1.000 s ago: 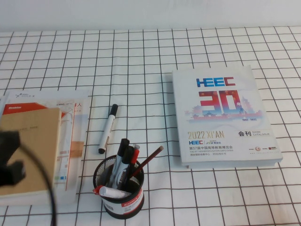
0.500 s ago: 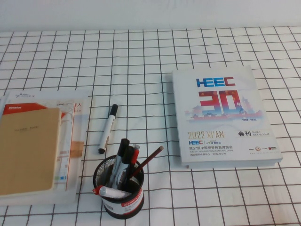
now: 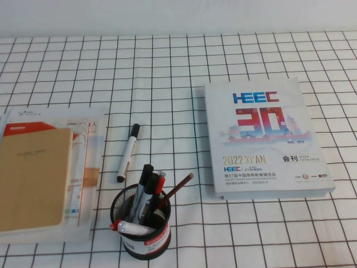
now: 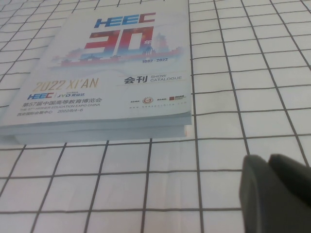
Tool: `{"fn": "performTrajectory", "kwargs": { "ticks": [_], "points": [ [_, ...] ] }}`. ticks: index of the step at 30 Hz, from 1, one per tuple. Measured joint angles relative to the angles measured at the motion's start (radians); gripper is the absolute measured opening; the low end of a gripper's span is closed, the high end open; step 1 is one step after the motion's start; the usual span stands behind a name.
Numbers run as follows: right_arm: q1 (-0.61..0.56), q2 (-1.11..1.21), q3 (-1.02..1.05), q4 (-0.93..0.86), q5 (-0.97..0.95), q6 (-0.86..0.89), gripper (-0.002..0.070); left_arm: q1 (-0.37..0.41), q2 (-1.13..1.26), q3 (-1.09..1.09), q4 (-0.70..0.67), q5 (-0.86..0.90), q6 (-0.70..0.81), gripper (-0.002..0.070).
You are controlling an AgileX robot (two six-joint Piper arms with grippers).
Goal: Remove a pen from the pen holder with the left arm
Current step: 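Take a marker out of the pen holder and lay it on the table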
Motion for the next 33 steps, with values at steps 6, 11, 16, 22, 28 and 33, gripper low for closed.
{"fn": "performTrajectory", "kwargs": {
  "ticks": [6,11,16,22,28,33],
  "points": [
    [0.000,0.000,0.000,0.000,0.000,0.000,-0.0014,0.025,-0.121,0.131,-0.081,-0.092,0.092,-0.0003],
    [0.000,0.000,0.000,0.000,0.000,0.000,-0.0014,0.025,-0.169,0.232,-0.088,-0.163,0.100,-0.0003],
    [0.000,0.000,0.000,0.000,0.000,0.000,-0.0014,0.025,-0.178,0.286,-0.088,-0.183,0.094,-0.0003],
    [0.000,0.000,0.000,0.000,0.000,0.000,-0.0014,0.025,-0.178,0.323,-0.077,-0.180,0.090,-0.0003],
    [0.000,0.000,0.000,0.000,0.002,0.000,-0.0014,0.025,-0.180,0.323,-0.037,-0.149,0.088,-0.0003],
    [0.000,0.000,0.000,0.000,0.002,0.000,-0.0014,0.025,-0.180,0.324,-0.028,-0.014,0.068,-0.0003]
  ]
}}
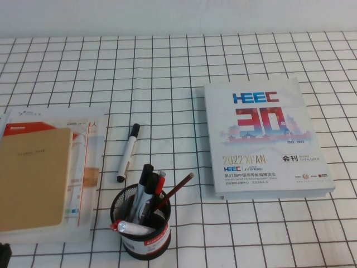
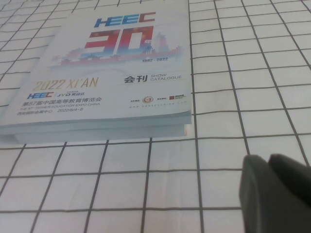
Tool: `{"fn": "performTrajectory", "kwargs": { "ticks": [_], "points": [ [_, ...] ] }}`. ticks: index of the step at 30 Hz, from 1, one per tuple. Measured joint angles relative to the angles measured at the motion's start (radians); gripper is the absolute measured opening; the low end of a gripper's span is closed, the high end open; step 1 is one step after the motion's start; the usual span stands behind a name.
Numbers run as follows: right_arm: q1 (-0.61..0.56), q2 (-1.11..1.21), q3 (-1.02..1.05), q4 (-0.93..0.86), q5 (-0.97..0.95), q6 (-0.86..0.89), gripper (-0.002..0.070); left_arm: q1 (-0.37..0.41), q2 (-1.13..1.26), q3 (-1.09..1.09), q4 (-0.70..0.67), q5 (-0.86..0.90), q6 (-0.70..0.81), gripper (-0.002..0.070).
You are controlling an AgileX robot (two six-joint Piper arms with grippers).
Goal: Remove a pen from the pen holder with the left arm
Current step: 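Take a marker out of the pen holder and lay it on the table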
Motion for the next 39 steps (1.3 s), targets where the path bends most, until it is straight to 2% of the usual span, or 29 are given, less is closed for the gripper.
{"fn": "performTrajectory", "kwargs": {
  "ticks": [7,39],
  "points": [
    [0.000,0.000,0.000,0.000,0.000,0.000,-0.0014,0.000,0.000,0.002,0.003,0.044,-0.007,-0.0003],
    [0.000,0.000,0.000,0.000,0.000,0.000,-0.0014,0.000,0.000,0.002,0.003,0.046,-0.010,-0.0003]
  ]
}}
